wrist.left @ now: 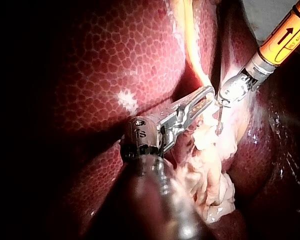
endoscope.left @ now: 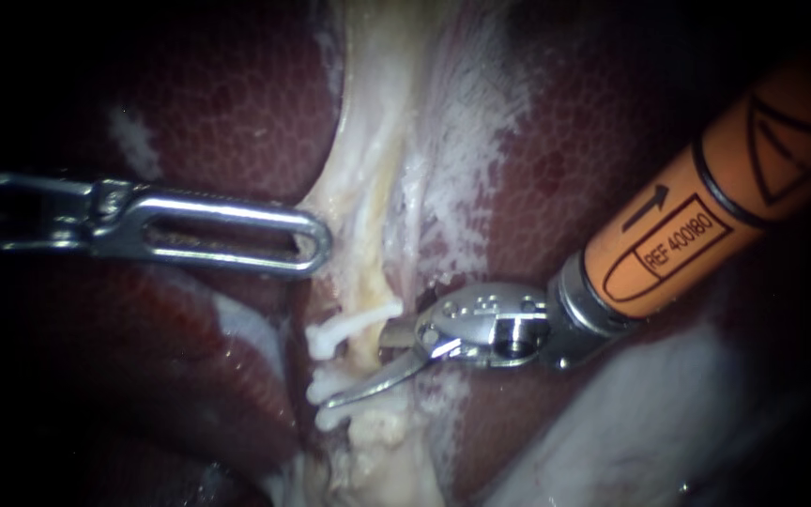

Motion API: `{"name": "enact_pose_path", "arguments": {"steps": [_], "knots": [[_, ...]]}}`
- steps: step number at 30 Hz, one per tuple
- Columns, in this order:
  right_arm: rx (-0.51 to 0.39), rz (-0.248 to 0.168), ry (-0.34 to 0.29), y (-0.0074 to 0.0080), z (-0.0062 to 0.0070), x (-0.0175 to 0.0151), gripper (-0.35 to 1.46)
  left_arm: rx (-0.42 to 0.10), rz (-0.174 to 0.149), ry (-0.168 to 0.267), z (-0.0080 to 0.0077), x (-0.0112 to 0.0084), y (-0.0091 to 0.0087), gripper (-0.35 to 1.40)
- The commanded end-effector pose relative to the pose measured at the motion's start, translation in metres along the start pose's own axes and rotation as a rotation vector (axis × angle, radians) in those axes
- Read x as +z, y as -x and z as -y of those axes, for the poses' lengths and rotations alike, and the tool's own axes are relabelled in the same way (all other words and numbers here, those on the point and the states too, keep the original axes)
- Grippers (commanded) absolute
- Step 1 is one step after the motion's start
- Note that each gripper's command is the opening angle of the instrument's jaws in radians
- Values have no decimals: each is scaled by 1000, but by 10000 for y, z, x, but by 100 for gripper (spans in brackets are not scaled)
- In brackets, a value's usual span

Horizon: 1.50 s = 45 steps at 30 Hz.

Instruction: Go to the cutting position left tube

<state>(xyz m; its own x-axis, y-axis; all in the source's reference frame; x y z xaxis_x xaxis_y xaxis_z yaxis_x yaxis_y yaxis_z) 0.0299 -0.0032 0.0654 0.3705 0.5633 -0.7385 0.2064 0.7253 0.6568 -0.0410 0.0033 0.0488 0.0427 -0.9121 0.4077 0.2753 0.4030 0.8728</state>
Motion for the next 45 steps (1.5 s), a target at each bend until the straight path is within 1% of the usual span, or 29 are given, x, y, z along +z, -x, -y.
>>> {"name": "enact_pose_path", "arguments": {"steps": [1,16,25,29,33,39,45], "knots": [[-1,0,1,1,-1,0,87,0,0,0,0,0,0,-35],[-1,0,1,1,-3,1,77,0,0,0,0,0,0,-35],[-3,0,-3,2,-3,1,64,0,0,0,0,0,0,-35],[-4,1,-5,2,-4,1,52,0,0,0,0,0,0,-35],[-4,1,-7,2,-4,1,51,0,0,0,0,0,0,-35],[-5,1,-9,2,-4,1,42,0,0,0,0,0,0,-35],[0,1,-11,2,-4,1,40,0,0,0,0,0,0,-35]]}}
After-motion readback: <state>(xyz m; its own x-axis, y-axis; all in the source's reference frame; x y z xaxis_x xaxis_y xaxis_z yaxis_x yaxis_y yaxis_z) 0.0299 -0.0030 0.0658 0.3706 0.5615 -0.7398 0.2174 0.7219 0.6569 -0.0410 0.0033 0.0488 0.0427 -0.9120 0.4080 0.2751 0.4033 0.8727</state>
